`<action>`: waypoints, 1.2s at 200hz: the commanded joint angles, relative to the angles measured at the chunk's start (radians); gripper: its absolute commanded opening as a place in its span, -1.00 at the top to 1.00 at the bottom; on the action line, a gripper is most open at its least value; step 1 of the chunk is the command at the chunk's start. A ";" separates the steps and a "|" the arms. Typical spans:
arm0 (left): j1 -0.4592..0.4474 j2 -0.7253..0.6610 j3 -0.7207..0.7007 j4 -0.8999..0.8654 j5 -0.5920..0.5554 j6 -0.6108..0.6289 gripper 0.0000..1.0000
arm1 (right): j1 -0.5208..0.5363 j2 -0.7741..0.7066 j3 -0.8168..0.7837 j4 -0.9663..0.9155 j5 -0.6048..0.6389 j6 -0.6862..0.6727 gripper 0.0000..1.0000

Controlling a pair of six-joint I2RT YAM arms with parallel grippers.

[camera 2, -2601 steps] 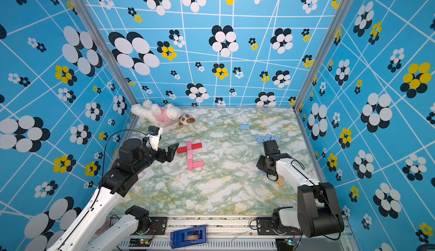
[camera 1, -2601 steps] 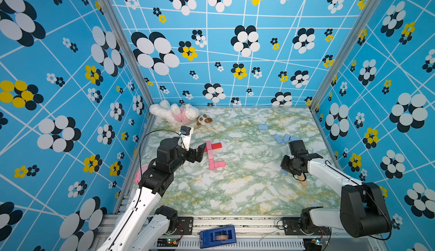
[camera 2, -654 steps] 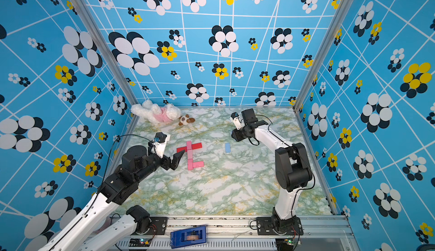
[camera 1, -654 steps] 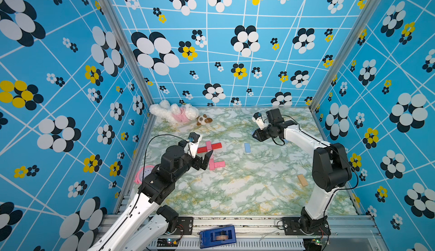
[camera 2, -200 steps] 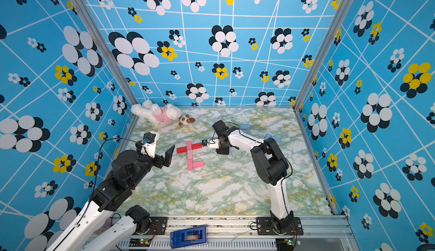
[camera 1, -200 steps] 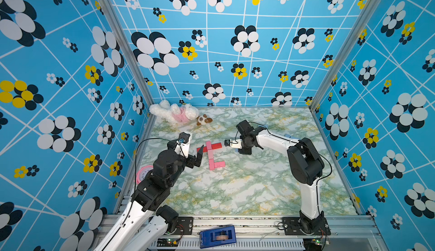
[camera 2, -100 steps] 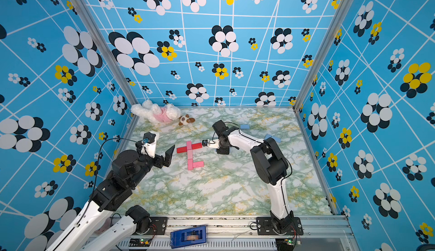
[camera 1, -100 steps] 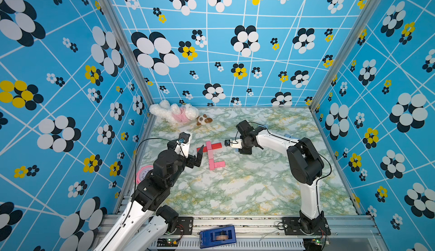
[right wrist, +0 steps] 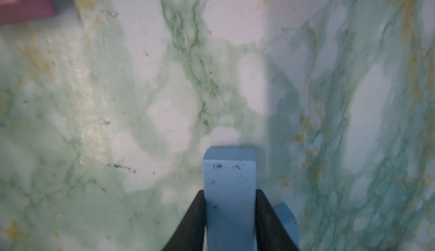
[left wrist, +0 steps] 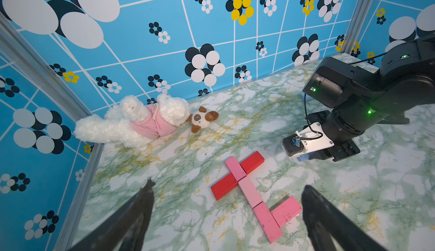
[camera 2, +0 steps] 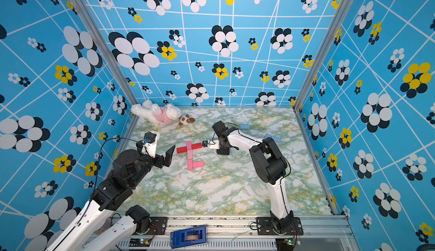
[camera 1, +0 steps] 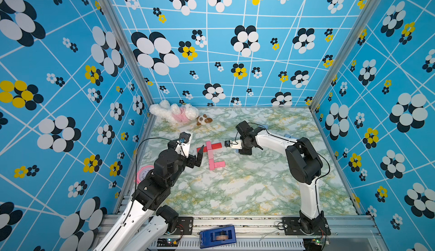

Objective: Assemble the letter t with building blocks
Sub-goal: Assemble the building block at the center of the board.

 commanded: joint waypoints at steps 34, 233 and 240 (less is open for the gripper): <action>-0.004 0.001 -0.007 0.010 0.013 0.011 -0.98 | 0.009 0.019 0.021 -0.034 0.022 -0.013 0.11; -0.004 0.001 -0.007 0.010 0.017 0.013 -0.97 | -0.097 -0.204 -0.114 0.055 0.019 0.287 0.63; -0.004 0.001 -0.007 0.011 0.016 0.013 -0.98 | -0.106 -0.199 -0.115 0.060 0.015 0.294 0.67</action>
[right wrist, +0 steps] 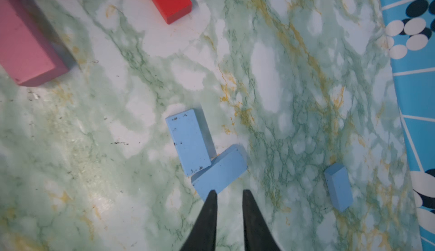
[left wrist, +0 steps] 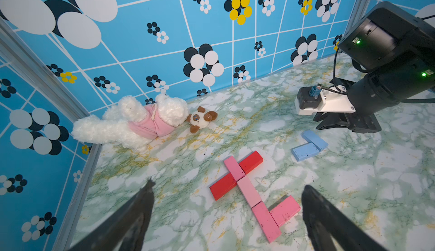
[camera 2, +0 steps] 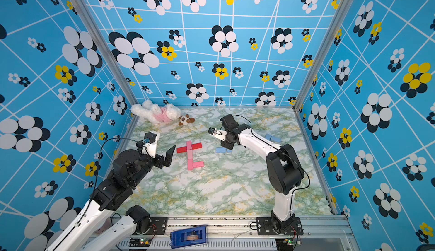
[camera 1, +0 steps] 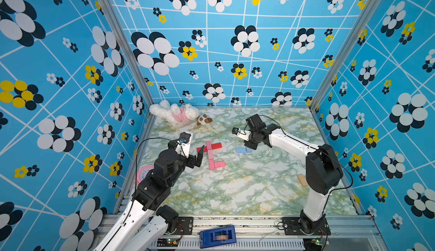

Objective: Assemble the letter t with building blocks
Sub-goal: Assemble the building block at the center of the board, then adjust the building block at the center of the board.

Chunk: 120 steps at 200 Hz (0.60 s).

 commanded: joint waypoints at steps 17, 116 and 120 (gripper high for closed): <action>-0.004 0.001 -0.007 0.010 0.006 0.012 -0.97 | -0.051 0.040 -0.017 0.007 -0.004 0.066 0.74; -0.005 0.002 -0.008 0.010 0.006 0.014 -0.97 | -0.087 0.103 -0.054 0.007 -0.032 0.070 0.86; -0.004 0.001 -0.008 0.010 0.006 0.014 -0.97 | -0.087 0.104 -0.055 0.008 -0.035 0.070 0.86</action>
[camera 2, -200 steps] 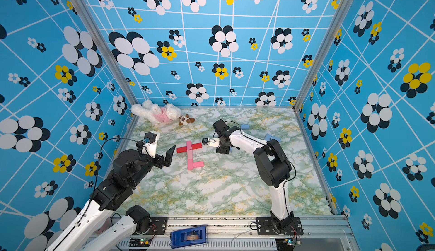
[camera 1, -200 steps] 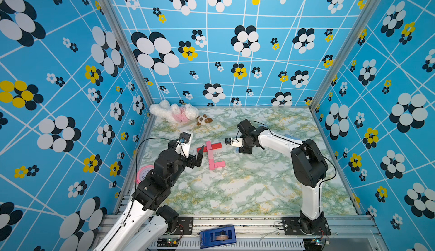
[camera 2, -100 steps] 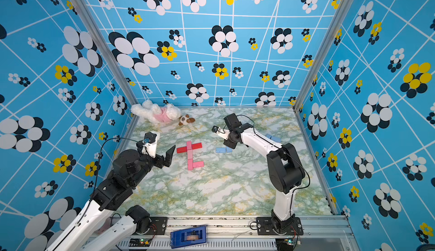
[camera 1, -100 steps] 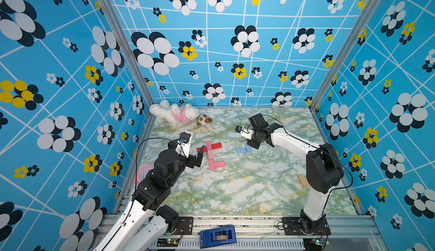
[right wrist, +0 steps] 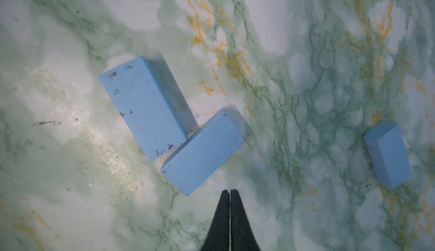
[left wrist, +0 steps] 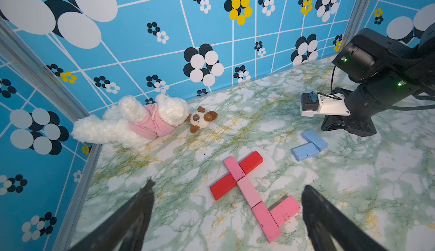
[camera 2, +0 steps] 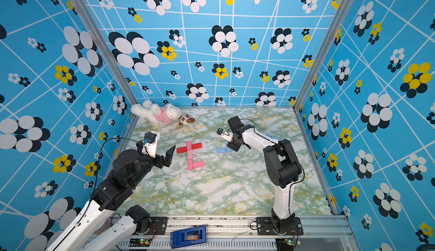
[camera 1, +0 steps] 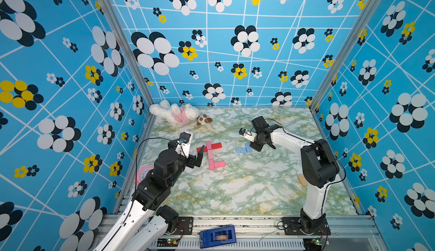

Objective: Assemble the letter t with building blocks
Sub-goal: Adjust the building block at the center of the board.

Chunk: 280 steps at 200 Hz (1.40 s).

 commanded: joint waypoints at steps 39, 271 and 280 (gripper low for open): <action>-0.004 -0.003 -0.008 0.009 0.002 0.017 -0.98 | -0.007 0.041 -0.024 -0.001 -0.044 0.009 0.85; -0.004 -0.002 -0.010 0.009 -0.003 0.018 -0.98 | -0.007 0.029 -0.026 -0.051 -0.095 -0.009 0.85; -0.004 -0.001 -0.010 0.009 -0.003 0.019 -0.98 | -0.007 0.029 -0.023 -0.056 -0.099 -0.009 0.85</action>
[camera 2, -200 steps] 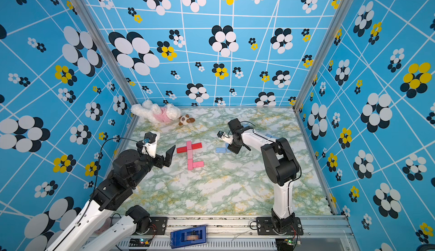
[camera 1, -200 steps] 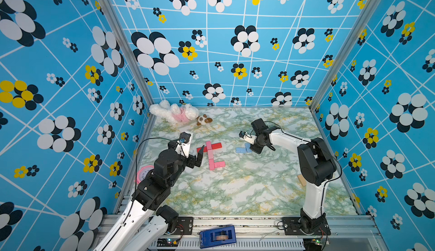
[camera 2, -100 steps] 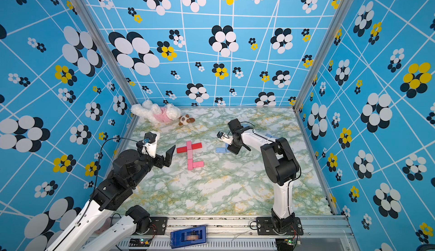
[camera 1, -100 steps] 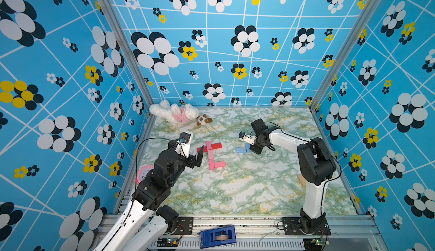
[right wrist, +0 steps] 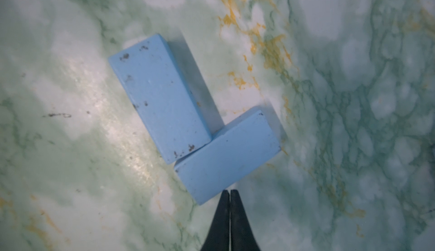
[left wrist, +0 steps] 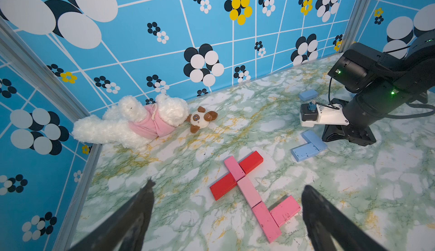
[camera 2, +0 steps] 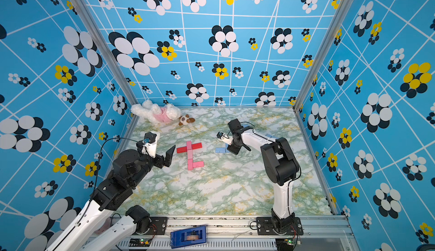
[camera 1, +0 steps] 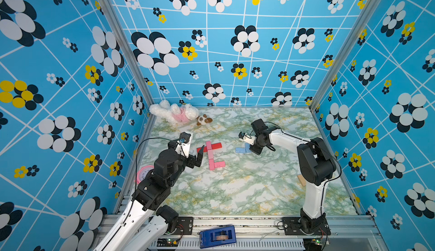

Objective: Assemble the letter t with building blocks
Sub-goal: Adjust the building block at the center of the board.

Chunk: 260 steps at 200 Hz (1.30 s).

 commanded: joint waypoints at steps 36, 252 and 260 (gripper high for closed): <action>-0.004 -0.001 -0.010 0.009 -0.003 0.020 -0.97 | -0.003 -0.010 -0.007 -0.052 -0.040 -0.002 0.85; -0.004 -0.021 -0.013 0.012 -0.016 0.020 -0.98 | -0.119 -0.255 -0.033 0.151 0.101 0.335 -0.44; -0.004 -0.025 -0.014 0.015 -0.016 0.019 -0.97 | -0.144 -0.259 -0.015 0.139 0.109 0.391 -0.51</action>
